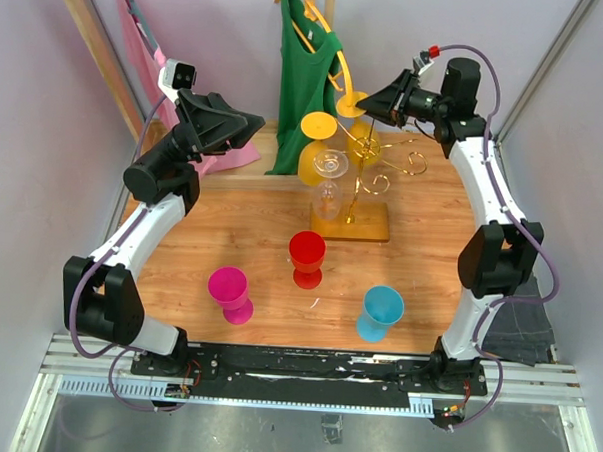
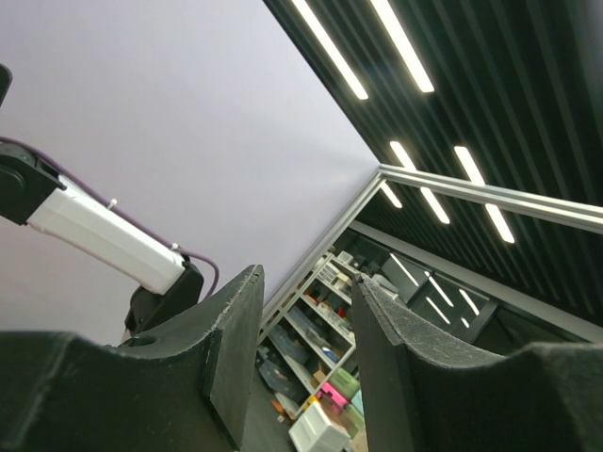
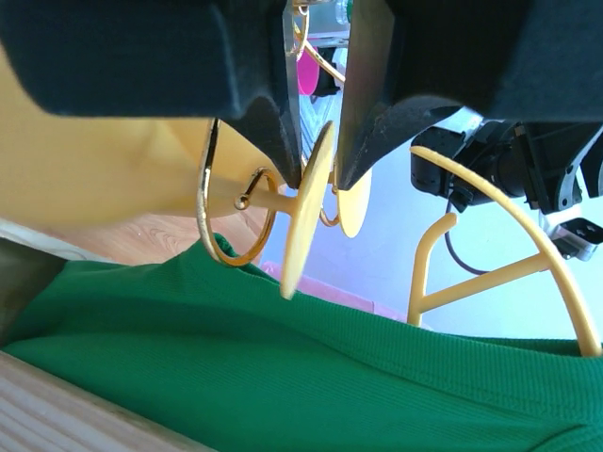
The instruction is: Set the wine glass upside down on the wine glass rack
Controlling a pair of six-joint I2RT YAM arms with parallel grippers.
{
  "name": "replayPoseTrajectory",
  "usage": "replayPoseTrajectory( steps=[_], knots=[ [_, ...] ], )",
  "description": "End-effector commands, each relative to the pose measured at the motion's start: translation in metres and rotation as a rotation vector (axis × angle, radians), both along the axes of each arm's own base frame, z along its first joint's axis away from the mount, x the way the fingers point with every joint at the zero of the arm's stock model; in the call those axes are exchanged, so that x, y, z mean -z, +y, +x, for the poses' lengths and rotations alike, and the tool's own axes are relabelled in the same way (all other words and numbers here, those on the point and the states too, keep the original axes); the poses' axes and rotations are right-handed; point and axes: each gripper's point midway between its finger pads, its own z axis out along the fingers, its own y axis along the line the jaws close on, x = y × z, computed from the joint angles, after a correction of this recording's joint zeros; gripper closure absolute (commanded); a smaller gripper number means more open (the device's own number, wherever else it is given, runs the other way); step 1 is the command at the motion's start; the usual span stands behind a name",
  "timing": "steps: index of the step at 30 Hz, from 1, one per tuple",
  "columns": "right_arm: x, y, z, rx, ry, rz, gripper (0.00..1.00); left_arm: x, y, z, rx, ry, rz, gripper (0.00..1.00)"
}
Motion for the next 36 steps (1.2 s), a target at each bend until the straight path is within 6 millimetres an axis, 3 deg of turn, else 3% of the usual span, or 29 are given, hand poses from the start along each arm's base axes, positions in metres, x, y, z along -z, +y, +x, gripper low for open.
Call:
replayPoseTrajectory(
  steps=[1,27,36],
  knots=[
    [-0.007,0.006,-0.014,-0.037,-0.033,-0.002,0.76,-0.005,0.007,-0.034,-0.01,-0.205,-0.029,0.53],
    [-0.016,-0.003,-0.058,-0.037,-0.047,-0.059,0.63,0.0,0.009,-0.034,0.0,-0.197,-0.043,0.53],
    [-0.051,-0.016,-0.08,-0.011,-0.145,-0.057,0.62,0.009,0.003,-0.026,-0.003,-0.17,0.001,0.53]
  ],
)
